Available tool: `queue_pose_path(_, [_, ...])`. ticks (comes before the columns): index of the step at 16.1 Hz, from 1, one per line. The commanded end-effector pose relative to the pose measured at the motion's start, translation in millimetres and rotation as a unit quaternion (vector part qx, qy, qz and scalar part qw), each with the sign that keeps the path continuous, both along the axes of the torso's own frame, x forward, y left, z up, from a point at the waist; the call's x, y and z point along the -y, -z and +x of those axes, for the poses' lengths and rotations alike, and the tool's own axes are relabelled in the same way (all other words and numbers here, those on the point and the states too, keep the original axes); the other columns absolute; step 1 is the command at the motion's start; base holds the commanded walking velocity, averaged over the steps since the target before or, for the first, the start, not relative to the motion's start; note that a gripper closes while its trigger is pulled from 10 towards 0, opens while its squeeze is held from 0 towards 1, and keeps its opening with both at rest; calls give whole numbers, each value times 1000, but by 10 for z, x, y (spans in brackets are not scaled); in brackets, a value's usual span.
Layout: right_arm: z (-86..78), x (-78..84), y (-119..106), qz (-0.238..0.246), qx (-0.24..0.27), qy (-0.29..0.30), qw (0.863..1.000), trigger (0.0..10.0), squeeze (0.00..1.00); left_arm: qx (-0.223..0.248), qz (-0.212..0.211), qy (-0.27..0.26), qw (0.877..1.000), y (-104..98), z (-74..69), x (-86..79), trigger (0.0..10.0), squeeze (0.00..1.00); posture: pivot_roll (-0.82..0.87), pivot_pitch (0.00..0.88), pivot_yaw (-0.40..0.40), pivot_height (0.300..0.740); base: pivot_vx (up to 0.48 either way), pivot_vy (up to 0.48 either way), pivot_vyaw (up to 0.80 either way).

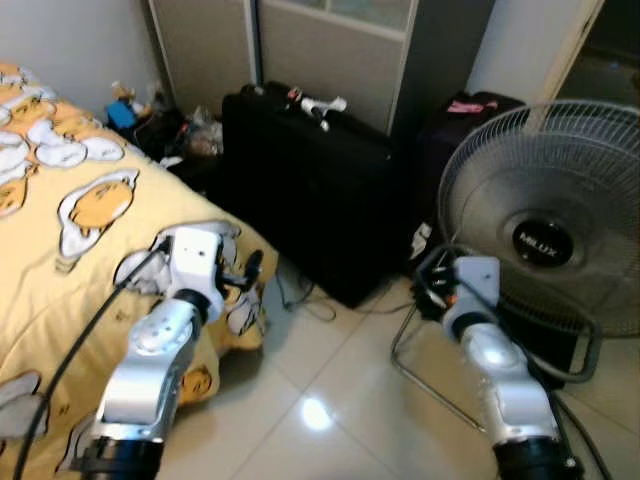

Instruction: Clean up the room

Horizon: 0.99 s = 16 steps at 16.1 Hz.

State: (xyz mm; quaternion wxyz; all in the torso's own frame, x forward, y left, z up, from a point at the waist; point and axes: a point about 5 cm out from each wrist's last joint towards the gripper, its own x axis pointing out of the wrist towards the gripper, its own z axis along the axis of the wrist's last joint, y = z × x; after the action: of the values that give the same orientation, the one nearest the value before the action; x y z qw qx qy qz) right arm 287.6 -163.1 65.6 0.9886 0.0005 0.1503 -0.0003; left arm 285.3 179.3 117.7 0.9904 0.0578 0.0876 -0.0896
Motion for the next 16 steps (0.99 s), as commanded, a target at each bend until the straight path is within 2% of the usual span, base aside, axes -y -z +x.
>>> queue_pose_path(1, [17, -75, -17, -1, 2, -14, 1000, 10000, 0, 0, 0, -3, 1000, 8, 2, -40, 10000, 4, 46, 0, 4, 740, 285, 0, -788])
queue_pose_path(5, [3, -69, 5, 0, 2, -13, 1000, 10000, 0, 4, 2, -7, 1000, 10, 9, -97, 10000, 4, 50, 0, -3, 740, 284, 0, -778])
queue_pose_path(11, [0, -78, 16, 1, 7, -19, 1000, 10000, 0, 6, -1, -6, 1000, 15, 12, -96, 10000, 0, 52, 0, -5, 740, 284, 0, -773])
queue_pose_path(13, [7, -103, -8, -2, 19, -32, 999, 10000, 0, 8, -2, -6, 1000, 11, 18, -87, 10000, 0, 52, 0, -6, 740, 142, 0, 0])
queue_pose_path(14, [18, -129, -43, 12, 31, -37, 999, 10000, 0, 11, 1, -13, 1000, 10, 23, -96, 10000, 0, 52, 0, -5, 740, 0, 0, 0])
queue_pose_path(16, [27, -122, -31, 6, 20, -28, 999, 10000, 0, 11, -2, -12, 1000, 18, 16, -91, 10000, 0, 53, 0, -6, 740, 0, 0, 0])
